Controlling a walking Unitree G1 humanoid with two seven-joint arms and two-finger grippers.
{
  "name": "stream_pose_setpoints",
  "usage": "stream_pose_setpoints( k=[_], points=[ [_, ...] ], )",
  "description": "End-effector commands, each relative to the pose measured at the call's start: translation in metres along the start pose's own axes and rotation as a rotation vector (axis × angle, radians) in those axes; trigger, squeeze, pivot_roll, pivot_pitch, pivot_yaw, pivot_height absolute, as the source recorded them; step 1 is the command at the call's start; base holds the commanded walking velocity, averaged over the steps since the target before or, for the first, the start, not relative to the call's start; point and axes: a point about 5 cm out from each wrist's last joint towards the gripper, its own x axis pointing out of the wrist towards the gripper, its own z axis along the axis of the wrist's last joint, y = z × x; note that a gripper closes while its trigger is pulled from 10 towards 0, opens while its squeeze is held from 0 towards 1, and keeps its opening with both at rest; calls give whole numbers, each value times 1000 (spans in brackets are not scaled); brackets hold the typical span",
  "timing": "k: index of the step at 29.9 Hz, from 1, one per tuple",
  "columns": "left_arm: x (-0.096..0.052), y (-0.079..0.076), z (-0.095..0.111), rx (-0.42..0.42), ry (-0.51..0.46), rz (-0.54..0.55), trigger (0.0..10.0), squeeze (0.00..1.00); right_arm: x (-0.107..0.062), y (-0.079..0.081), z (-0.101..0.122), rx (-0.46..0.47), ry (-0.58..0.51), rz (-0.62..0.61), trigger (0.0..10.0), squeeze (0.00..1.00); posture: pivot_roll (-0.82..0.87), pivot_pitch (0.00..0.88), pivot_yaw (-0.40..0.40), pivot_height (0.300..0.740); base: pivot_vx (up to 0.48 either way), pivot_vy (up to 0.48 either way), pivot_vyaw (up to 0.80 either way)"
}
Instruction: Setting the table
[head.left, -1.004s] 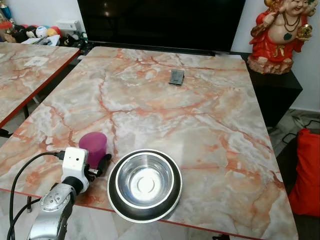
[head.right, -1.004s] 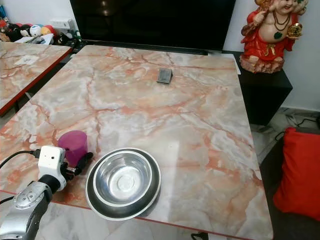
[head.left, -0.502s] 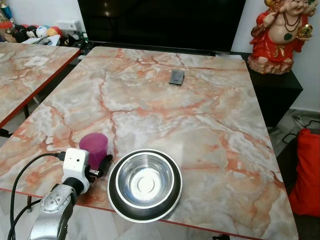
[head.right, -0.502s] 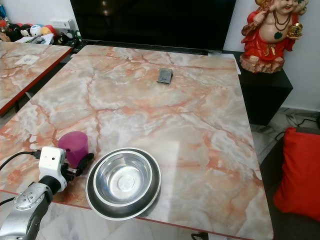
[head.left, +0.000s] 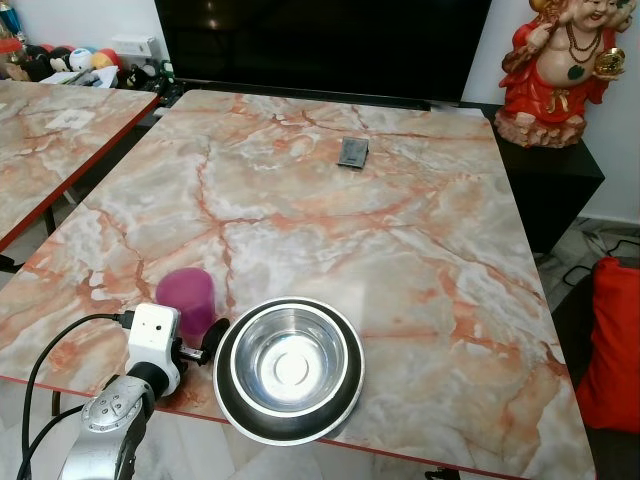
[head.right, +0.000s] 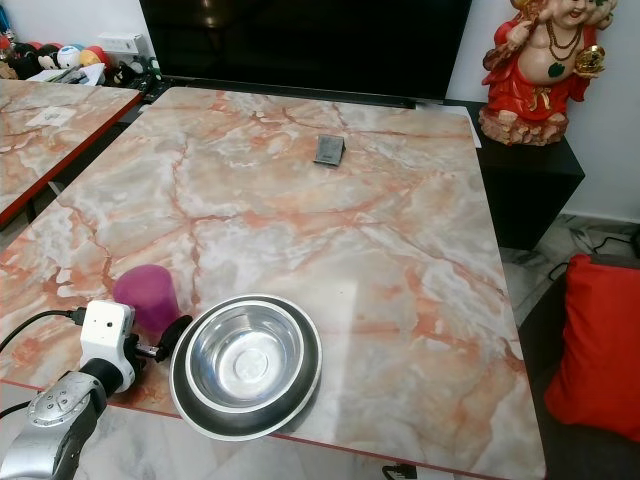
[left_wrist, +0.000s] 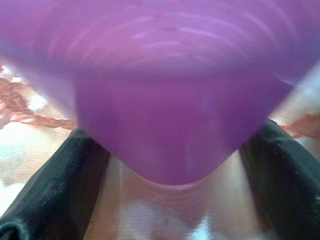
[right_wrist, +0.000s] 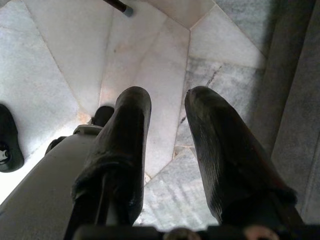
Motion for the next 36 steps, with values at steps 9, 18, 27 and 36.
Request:
stream_pose_setpoints(
  k=[9, 18, 27, 36],
  points=[
    [-5, -2, -5, 14, 25, -19, 10000, 0, -1, 0, -4, -15, 16, 6, 10000, 0, 28, 122, -24, 740, 0, 0, 0],
    [-10, -5, -3, 26, 12, -28, 10000, 0, -1, 0, -5, -16, 17, 7, 10000, 0, 30, 119, -24, 740, 0, 0, 0],
    [-17, -1, -2, 41, 2, -1, 10000, 0, -1, 1, -4, -17, 17, 9, 10000, 0, 35, 117, -21, 740, 0, 0, 0],
    [-23, 1, -5, 50, 15, 27, 10000, 0, -1, 1, -4, -19, 17, 12, 10000, 0, 36, 117, -21, 740, 0, 0, 0]
  ],
)
